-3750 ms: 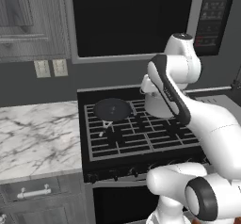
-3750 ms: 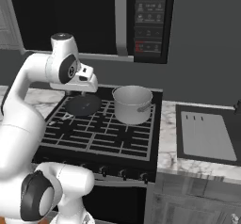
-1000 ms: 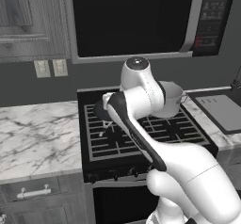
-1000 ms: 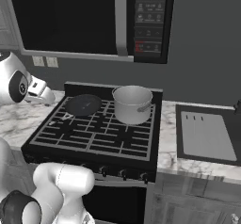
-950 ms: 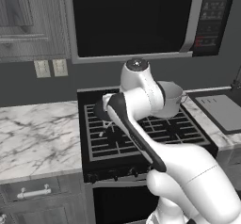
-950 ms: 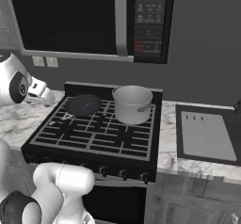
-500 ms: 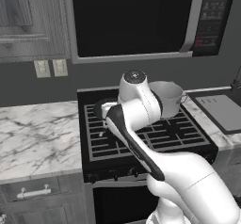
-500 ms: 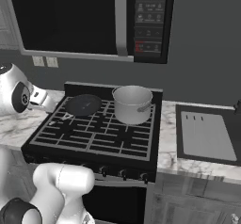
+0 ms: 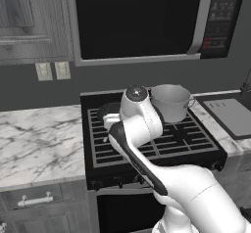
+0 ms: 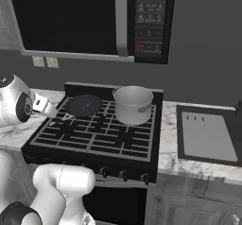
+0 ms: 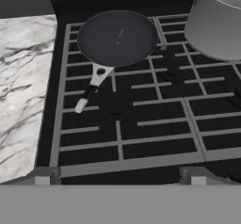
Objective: Move the pot and pan from the stove into the sink.
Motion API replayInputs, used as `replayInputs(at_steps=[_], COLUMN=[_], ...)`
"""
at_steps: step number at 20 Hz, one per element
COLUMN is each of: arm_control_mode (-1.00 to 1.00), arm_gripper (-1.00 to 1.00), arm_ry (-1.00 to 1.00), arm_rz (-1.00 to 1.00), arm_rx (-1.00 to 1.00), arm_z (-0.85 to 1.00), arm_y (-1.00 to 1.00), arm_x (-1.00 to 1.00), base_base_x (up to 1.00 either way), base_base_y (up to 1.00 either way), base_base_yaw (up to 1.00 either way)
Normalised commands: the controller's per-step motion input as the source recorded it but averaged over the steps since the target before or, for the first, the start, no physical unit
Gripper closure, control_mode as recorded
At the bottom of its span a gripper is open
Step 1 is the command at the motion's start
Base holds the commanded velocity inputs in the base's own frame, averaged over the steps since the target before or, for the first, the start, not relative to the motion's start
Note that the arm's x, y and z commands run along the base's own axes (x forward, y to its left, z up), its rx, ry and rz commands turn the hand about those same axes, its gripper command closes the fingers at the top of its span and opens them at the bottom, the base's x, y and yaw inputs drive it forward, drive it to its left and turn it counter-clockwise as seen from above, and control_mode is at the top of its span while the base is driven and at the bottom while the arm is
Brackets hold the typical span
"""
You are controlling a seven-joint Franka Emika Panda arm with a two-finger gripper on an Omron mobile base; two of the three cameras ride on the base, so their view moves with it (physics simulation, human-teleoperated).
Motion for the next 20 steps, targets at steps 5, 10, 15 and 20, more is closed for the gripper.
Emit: replayInputs(at_steps=[5, 10, 15, 20], arm_control_mode=[-1.00, -1.00, -1.00, -1.00], arm_gripper=[-1.00, -1.00, -1.00, -1.00], arm_ry=[-0.04, -0.03, -0.04, -0.03], arm_rz=[-0.02, -0.04, -0.04, -0.04], arm_rx=[0.00, 0.00, 0.00, 0.00], arm_z=[-0.26, -0.28, -0.23, -0.23], arm_y=[0.13, 0.21, 0.19, 0.15], arm_x=[0.27, 0.35, 0.38, 0.39], base_base_x=[0.00, 0.00, 0.00, 0.00], base_base_y=[0.00, 0.00, 0.00, 0.00], base_base_yaw=[0.00, 0.00, 0.00, 0.00])
